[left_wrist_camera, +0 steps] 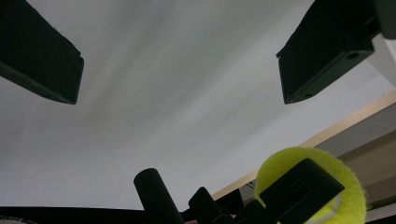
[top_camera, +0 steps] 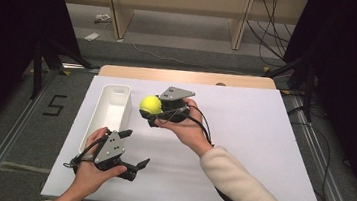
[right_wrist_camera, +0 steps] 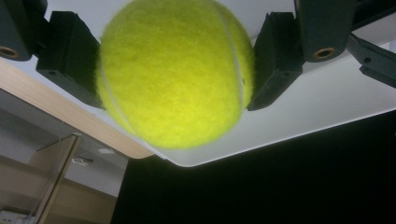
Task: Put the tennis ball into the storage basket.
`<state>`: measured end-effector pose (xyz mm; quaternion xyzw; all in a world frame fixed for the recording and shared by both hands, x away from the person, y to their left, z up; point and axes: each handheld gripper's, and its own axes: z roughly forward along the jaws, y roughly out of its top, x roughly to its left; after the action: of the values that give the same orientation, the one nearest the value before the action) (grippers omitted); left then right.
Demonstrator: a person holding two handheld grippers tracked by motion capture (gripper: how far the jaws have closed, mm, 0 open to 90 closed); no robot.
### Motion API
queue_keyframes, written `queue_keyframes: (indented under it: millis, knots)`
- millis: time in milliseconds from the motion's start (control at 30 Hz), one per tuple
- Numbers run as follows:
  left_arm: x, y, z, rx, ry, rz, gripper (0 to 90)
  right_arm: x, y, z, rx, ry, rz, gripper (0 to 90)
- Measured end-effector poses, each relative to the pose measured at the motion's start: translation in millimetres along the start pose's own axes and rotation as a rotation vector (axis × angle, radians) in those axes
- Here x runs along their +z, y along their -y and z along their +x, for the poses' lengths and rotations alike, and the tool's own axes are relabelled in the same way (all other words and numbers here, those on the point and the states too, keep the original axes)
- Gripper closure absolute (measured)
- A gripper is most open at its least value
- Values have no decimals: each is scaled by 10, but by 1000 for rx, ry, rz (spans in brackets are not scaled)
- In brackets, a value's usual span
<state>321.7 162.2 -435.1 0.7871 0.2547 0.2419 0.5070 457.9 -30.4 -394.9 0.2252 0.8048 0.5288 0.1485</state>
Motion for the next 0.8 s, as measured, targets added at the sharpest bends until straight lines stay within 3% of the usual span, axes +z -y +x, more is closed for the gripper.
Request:
queue_keyframes:
  millis: [800]
  knots:
    - [-3,-3,2,12,-1,1,0,114,-21,34,11,-17,3,261]
